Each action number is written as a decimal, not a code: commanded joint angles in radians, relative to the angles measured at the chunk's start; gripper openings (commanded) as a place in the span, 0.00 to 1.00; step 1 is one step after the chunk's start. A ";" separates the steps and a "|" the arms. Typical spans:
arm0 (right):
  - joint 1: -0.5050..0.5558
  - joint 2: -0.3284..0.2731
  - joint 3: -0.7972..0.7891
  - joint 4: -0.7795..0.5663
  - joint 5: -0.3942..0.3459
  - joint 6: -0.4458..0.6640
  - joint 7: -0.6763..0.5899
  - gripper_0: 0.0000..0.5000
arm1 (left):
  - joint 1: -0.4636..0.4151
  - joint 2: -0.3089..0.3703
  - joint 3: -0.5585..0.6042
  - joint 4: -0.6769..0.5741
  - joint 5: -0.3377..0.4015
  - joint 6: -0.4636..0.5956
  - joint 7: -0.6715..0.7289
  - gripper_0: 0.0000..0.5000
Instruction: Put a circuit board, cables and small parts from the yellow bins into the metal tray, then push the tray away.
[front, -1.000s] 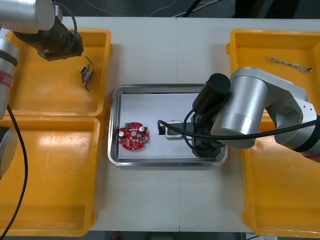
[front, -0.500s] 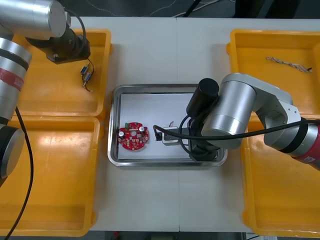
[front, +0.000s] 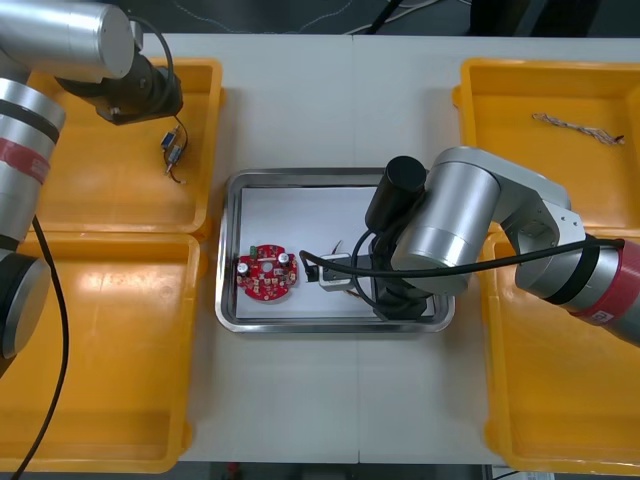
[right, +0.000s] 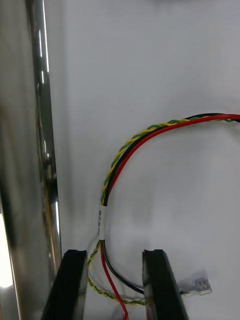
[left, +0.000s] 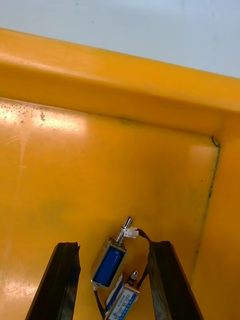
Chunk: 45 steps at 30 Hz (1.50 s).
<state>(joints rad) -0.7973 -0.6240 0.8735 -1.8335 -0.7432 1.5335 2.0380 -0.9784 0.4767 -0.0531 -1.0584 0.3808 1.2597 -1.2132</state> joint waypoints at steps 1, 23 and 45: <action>-0.045 0.015 0.015 -0.007 0.002 -0.010 0.037 1.00 | 0.010 -0.023 -0.017 -0.015 -0.016 -0.022 -0.129 0.81; -0.079 0.047 -0.258 -0.082 -0.114 0.235 0.019 1.00 | 0.056 -0.035 -0.040 0.000 -0.013 -0.025 -0.149 0.79; -0.029 0.032 -0.705 -0.095 -0.179 0.386 -0.246 1.00 | 0.056 -0.043 -0.073 0.048 -0.019 -0.100 -0.155 0.55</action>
<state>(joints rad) -0.8374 -0.5858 0.2383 -1.8947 -0.9081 1.9165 1.8249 -0.9245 0.4518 -0.1103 -1.0025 0.3754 1.1726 -1.2764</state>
